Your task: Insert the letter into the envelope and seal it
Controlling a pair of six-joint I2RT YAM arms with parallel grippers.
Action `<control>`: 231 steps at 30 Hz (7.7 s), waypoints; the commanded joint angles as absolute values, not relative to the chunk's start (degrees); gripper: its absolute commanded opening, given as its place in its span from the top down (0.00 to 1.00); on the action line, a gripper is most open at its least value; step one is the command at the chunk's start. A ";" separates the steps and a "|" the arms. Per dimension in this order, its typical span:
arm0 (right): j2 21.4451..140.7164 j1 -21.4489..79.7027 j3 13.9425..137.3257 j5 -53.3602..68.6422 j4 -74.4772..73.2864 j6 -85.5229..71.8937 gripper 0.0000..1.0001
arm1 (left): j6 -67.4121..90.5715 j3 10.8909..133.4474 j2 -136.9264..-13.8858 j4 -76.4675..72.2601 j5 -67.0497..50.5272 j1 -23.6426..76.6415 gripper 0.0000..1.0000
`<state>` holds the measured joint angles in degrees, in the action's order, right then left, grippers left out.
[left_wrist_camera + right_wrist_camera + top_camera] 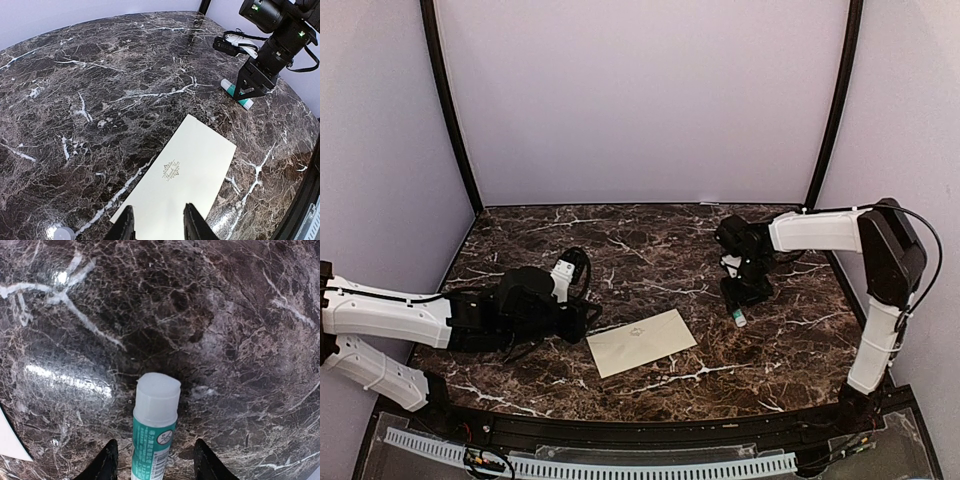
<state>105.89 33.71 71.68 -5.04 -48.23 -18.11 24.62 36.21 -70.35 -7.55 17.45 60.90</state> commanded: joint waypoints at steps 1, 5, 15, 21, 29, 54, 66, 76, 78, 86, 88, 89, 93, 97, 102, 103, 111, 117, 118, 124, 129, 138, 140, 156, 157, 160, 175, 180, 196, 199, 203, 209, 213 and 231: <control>107.76 33.25 72.60 -3.97 -45.18 -18.96 0.53 | 24.26 35.24 -68.77 -7.89 16.69 60.65 0.67; 108.70 33.16 72.89 -3.44 -43.91 -19.57 0.57 | 24.26 35.24 -68.74 -7.91 16.45 60.64 0.67; 109.69 33.09 71.61 -4.90 -45.24 -21.47 0.80 | 24.19 35.16 -68.53 -7.91 16.33 60.65 0.67; 106.83 33.21 70.77 -2.51 -42.87 -21.44 1.00 | 24.17 35.07 -68.26 -8.16 15.52 60.65 0.67; 93.52 39.23 70.33 10.78 -31.25 -21.65 1.00 | 24.03 34.02 -66.08 -10.35 10.83 60.73 0.66; 78.03 75.61 49.66 -5.65 37.62 -23.23 1.00 | 23.28 18.91 -49.25 -40.01 -24.90 60.73 0.51; 86.32 82.31 52.99 -11.93 45.81 -22.64 1.00 | 24.94 16.65 -46.40 -44.36 -29.29 60.73 0.48; 89.47 83.06 55.36 -12.80 45.97 -22.94 1.00 | 25.66 16.96 -47.72 -45.44 -30.75 60.73 0.56; 89.52 83.07 55.47 -12.88 45.99 -23.01 1.00 | 25.66 16.96 -47.71 -45.48 -30.79 60.73 0.59; 90.44 83.14 55.88 -12.84 45.95 -23.55 1.00 | 26.38 17.20 -47.81 -45.62 -30.68 60.73 0.71; 90.59 83.14 55.90 -12.80 46.17 -23.59 1.00 | 26.51 17.22 -47.75 -45.54 -30.41 60.73 0.77; 90.61 83.13 55.85 -12.78 46.22 -23.64 1.00 | 26.60 17.29 -47.69 -45.49 -30.28 60.73 0.82; 90.54 83.12 55.70 -12.70 46.15 -23.73 1.00 | 26.65 17.23 -47.07 -45.08 -29.50 60.73 0.92; 89.96 83.14 55.01 -13.42 44.52 -23.29 1.00 | 26.64 16.98 -46.14 -44.54 -28.75 60.74 0.95; 87.48 83.14 56.43 -20.04 33.81 -21.89 0.64 | 25.66 17.24 -45.50 -42.02 -25.33 60.73 0.95; 87.30 83.10 57.42 -21.32 31.57 -21.81 0.56 | 25.13 17.41 -45.60 -41.05 -23.65 60.73 0.95; 90.87 83.19 66.83 -26.55 20.25 -22.62 0.54 | 23.74 18.75 -48.87 -38.25 -17.12 60.81 0.97; 93.39 83.17 68.86 -27.92 18.28 -24.99 0.65 | 23.56 18.74 -48.21 -37.13 -14.23 60.89 0.97; 93.47 83.23 68.71 -27.86 18.39 -25.39 0.65 | 23.49 18.62 -48.01 -36.97 -13.97 60.90 0.97; 93.67 83.26 67.29 -26.63 19.84 -28.00 0.55 | 23.55 18.28 -46.88 -36.83 -12.93 60.91 0.97; 94.60 83.27 67.28 -26.58 20.46 -28.56 0.70 | 23.55 18.28 -46.93 -36.96 -12.93 61.06 0.97; 91.38 83.18 63.48 -25.09 22.19 -27.70 1.00 | 23.85 18.37 -46.49 -37.82 -16.66 61.41 0.98; 89.69 83.23 61.24 -21.84 24.47 -25.87 1.00 | 24.34 18.18 -46.27 -39.24 -20.76 61.43 0.98; 88.39 81.07 55.64 10.73 36.99 -18.56 1.00 | 31.82 16.86 -52.13 -58.52 -49.17 62.92 0.96; 88.61 81.12 55.95 11.06 37.00 -18.55 1.00 | 32.23 16.82 -52.63 -59.37 -49.40 62.97 0.96; 88.01 81.08 55.47 10.32 37.01 -18.69 1.00 | 32.34 16.52 -52.28 -59.69 -48.58 63.04 0.97; 85.62 83.09 57.50 -11.70 27.63 -22.07 0.42 | 25.69 17.41 -47.45 -40.82 -14.07 63.02 0.98; 89.64 83.53 61.24 -15.32 26.59 -23.41 0.50 | 25.95 17.56 -49.13 -41.46 -11.36 63.04 0.99; 90.06 83.58 60.32 -16.65 27.80 -23.85 1.00 | 24.05 17.31 -47.20 -40.45 -14.63 63.11 0.99; 89.62 83.40 60.07 -13.31 27.56 -22.91 1.00 | 24.02 17.20 -47.08 -41.83 -18.89 63.11 0.99; 88.50 82.09 57.94 -1.78 29.59 -22.25 1.00 | 25.28 16.59 -47.02 -45.86 -28.47 63.12 0.99; 88.41 79.46 54.25 13.98 37.43 -24.70 1.00 | 28.70 15.24 -47.27 -53.81 -39.76 63.11 0.98; 89.13 79.14 54.23 16.16 39.33 -25.47 1.00 | 29.50 15.20 -47.46 -55.03 -40.90 63.11 0.98; 83.57 78.37 52.18 6.53 32.39 -25.44 1.00 | 23.77 18.11 -46.22 -39.94 -26.02 63.11 0.49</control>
<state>87.53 79.33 53.74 8.97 33.26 -24.99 26.13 16.01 -47.66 -44.03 -30.39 62.92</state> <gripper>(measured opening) 0.189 0.464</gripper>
